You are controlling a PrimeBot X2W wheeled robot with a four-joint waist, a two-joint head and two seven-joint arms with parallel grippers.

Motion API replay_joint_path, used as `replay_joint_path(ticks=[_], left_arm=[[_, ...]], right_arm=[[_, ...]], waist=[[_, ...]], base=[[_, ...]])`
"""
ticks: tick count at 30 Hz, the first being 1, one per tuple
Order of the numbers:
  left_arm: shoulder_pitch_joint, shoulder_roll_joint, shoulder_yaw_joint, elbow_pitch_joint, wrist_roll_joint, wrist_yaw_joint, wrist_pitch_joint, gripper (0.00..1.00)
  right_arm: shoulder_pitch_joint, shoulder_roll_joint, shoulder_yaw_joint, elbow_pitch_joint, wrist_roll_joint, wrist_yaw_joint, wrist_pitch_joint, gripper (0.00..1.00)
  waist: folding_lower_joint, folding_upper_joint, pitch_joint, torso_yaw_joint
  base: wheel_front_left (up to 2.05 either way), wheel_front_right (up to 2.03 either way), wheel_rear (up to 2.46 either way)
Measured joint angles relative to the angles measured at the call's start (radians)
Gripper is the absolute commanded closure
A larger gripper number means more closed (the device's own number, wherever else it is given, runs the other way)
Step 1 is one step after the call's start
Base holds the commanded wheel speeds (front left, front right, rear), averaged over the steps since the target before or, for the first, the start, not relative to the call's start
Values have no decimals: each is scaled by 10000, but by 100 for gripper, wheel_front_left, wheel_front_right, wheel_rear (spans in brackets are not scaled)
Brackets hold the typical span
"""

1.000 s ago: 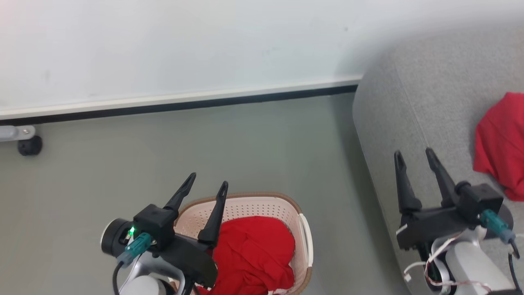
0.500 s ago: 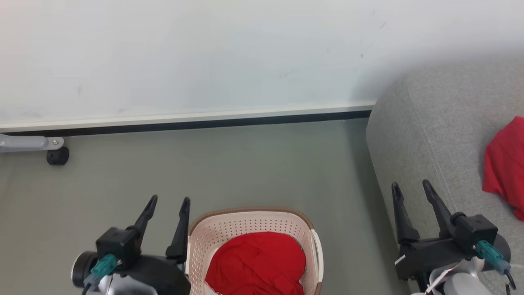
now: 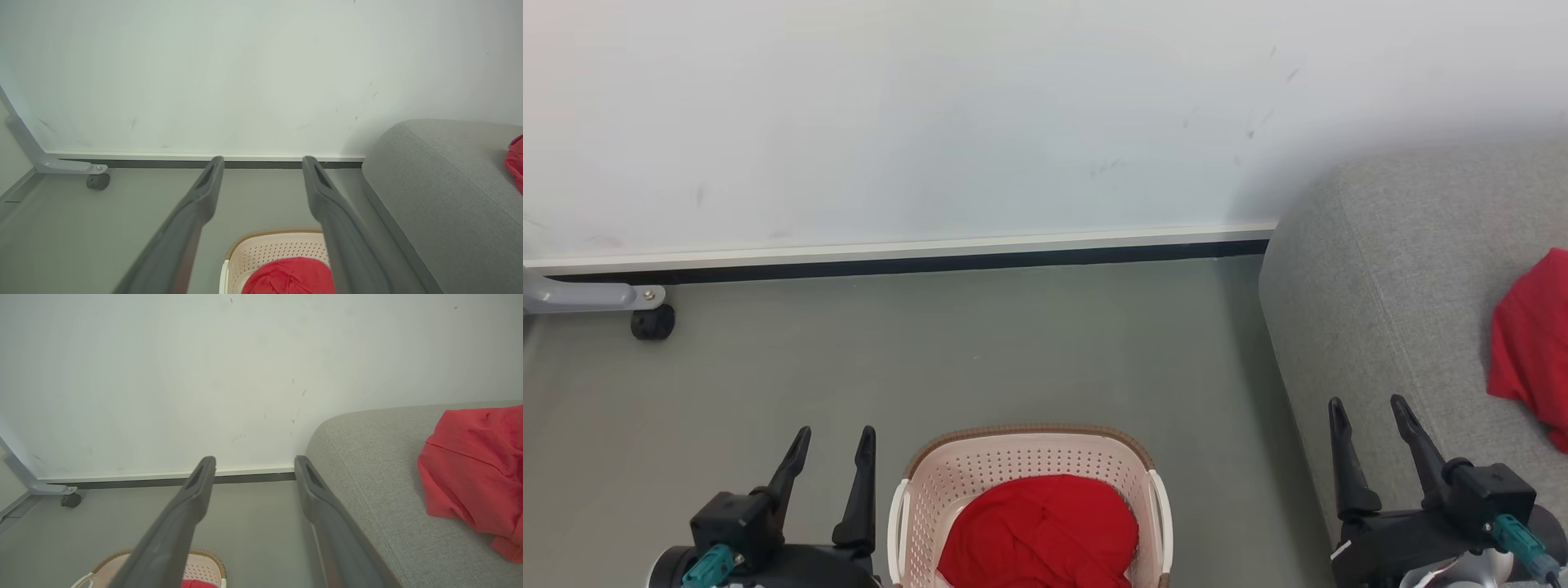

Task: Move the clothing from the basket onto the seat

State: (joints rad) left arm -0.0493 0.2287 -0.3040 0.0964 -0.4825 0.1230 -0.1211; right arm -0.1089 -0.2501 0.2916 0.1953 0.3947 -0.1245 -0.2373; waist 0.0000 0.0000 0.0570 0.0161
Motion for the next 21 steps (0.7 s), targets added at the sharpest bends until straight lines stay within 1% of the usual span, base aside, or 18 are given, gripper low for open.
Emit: replay_joint_path(ticks=[11, 21], left_arm=[[187, -136, 291, -81, 59, 2, -52, 0], [193, -257, 332, -146, 169, 4, -42, 0]], right_arm=[[208, 121, -307, -313, -259, 0, 211, 0], [276, 251, -579, -527, -453, -2, 391, 0]], waist=[[0, 0, -30, 22], [0, 0, -53, 10]], base=[[0, 0, 0], [0, 0, 0]])
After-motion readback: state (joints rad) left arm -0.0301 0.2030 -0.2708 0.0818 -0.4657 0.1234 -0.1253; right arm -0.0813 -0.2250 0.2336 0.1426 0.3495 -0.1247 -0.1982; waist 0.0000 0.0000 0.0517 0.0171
